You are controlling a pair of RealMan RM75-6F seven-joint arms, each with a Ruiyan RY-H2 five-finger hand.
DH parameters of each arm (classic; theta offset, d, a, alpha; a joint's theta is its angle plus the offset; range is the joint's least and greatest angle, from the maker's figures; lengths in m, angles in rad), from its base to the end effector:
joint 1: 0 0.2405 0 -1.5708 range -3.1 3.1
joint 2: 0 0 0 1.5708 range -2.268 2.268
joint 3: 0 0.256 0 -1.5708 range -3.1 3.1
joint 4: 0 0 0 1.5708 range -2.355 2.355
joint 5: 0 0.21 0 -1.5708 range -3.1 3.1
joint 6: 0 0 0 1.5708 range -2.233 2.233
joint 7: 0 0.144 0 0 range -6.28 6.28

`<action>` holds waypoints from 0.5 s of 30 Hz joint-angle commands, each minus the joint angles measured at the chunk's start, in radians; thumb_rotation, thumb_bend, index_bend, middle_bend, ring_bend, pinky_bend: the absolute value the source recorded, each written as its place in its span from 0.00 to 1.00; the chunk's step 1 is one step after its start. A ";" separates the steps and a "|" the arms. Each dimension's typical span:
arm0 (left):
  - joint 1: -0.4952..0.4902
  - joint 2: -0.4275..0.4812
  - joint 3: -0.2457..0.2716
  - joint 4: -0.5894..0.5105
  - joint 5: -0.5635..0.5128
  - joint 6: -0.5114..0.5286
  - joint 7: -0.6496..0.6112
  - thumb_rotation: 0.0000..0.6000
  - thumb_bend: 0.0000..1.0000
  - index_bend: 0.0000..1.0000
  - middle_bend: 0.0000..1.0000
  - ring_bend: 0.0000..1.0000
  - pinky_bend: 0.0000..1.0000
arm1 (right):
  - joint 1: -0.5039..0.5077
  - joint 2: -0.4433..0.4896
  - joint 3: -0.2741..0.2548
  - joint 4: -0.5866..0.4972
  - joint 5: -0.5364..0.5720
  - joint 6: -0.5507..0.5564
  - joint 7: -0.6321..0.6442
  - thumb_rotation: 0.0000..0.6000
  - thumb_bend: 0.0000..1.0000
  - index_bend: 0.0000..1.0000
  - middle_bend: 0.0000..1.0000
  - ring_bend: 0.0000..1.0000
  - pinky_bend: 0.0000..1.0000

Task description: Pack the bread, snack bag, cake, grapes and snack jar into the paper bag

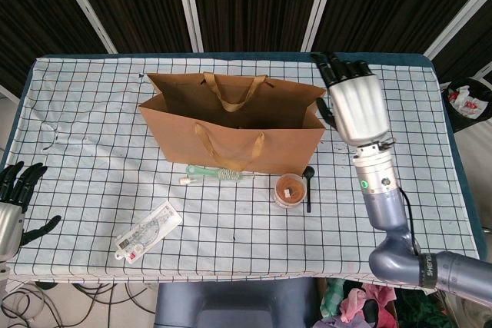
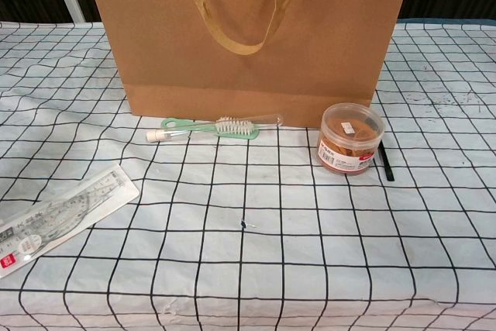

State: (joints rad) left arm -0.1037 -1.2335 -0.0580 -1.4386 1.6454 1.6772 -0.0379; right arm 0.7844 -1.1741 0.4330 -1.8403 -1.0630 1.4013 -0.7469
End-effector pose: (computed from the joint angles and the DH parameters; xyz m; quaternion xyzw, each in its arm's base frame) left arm -0.2997 0.1858 0.1549 -0.5997 -0.2877 -0.4727 0.5781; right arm -0.0643 -0.3680 0.1846 0.5953 -0.1411 0.4791 0.6294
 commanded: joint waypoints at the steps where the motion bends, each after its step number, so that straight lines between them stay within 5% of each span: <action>1: 0.000 -0.001 0.000 -0.001 0.001 0.002 0.000 1.00 0.07 0.11 0.11 0.01 0.08 | -0.105 0.113 -0.032 -0.177 0.208 0.056 -0.139 1.00 0.26 0.24 0.24 0.36 0.38; 6: 0.002 -0.001 -0.002 0.000 -0.002 0.003 -0.001 1.00 0.07 0.11 0.11 0.01 0.08 | -0.130 0.193 -0.075 -0.273 0.330 -0.038 -0.143 1.00 0.26 0.24 0.23 0.34 0.36; 15: 0.004 0.015 -0.002 -0.011 -0.009 -0.003 -0.018 1.00 0.07 0.11 0.11 0.01 0.08 | -0.101 0.192 -0.187 -0.368 0.468 -0.211 -0.139 1.00 0.26 0.24 0.22 0.31 0.35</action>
State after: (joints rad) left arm -0.1002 -1.2192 -0.0600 -1.4489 1.6366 1.6744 -0.0547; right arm 0.6709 -0.9771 0.2746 -2.1945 -0.6332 1.2405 -0.9003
